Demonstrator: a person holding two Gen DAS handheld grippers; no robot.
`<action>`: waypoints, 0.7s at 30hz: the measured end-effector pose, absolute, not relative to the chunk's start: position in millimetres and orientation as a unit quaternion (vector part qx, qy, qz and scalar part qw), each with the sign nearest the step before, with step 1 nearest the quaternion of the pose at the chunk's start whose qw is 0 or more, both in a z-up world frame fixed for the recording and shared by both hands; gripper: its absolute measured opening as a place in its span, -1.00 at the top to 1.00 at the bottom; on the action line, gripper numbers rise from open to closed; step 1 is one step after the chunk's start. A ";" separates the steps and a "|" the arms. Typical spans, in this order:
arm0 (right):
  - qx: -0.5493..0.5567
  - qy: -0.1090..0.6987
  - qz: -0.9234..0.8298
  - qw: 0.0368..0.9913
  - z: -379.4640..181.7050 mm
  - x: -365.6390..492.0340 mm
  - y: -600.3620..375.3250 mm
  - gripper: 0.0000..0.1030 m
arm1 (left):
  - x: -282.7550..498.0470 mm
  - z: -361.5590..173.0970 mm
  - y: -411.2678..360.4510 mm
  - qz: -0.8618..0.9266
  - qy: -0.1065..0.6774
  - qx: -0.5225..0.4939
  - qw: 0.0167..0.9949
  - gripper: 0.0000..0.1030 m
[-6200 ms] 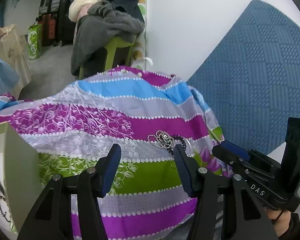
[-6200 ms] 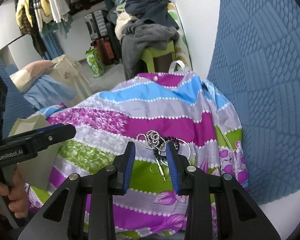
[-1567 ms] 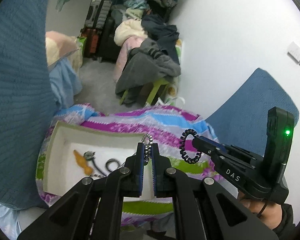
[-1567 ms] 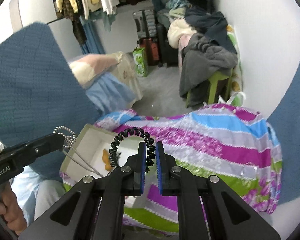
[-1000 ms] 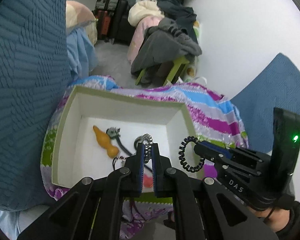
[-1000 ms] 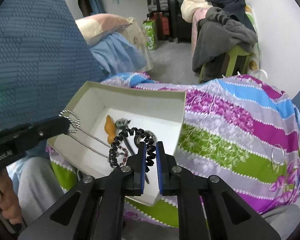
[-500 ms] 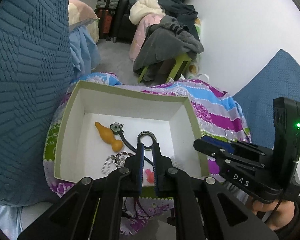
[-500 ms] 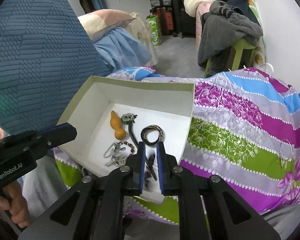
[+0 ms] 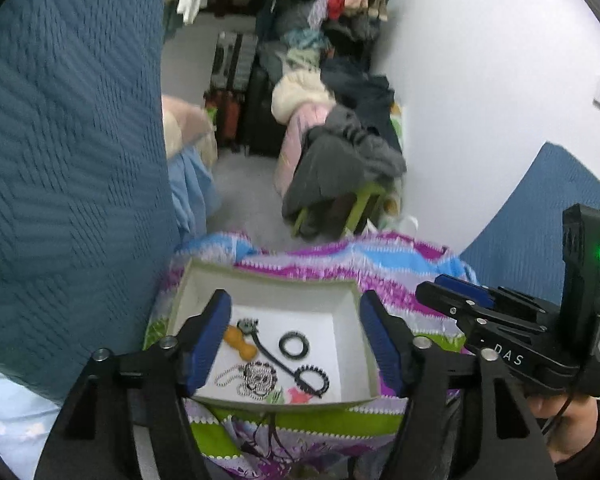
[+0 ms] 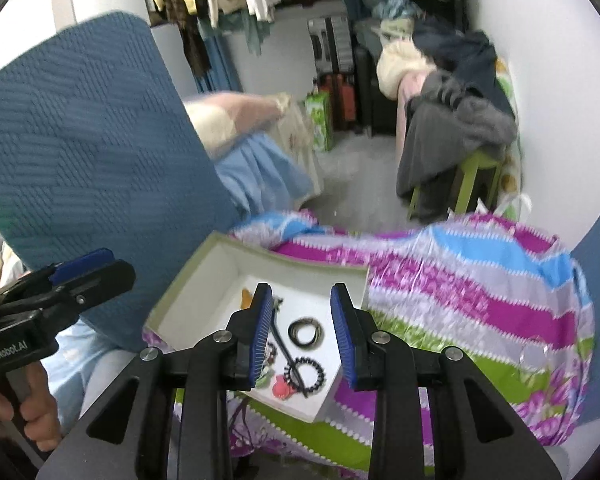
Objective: Organize jewelry
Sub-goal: 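Withdraw both open tools from the box back toward the cloth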
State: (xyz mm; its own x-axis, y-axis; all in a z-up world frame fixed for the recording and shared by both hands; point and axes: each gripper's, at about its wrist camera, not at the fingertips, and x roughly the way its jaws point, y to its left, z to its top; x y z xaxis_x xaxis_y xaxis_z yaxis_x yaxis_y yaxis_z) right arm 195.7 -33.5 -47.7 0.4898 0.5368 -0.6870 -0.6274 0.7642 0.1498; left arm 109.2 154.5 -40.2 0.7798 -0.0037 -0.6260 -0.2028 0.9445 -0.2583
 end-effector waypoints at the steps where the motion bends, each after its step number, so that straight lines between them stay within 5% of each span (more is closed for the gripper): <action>1: -0.059 0.369 0.338 0.864 -41.9 194.6 -36.3 0.42 | 106.9 -34.0 152.2 0.056 0.321 -0.158 0.932 -0.43; 7: -0.059 0.336 0.330 0.880 -16.3 186.8 -55.5 0.35 | 94.1 -7.2 138.7 0.064 0.296 -0.157 0.940 -0.51; 12: -0.043 0.308 0.329 0.892 -5.1 178.5 -76.7 -0.29 | 88.0 1.9 119.1 0.069 0.292 -0.144 0.943 -0.51; 21: -0.048 0.279 0.303 0.910 -0.4 167.3 -116.3 -0.60 | 87.8 -5.0 85.4 0.085 0.290 -0.137 0.943 -0.51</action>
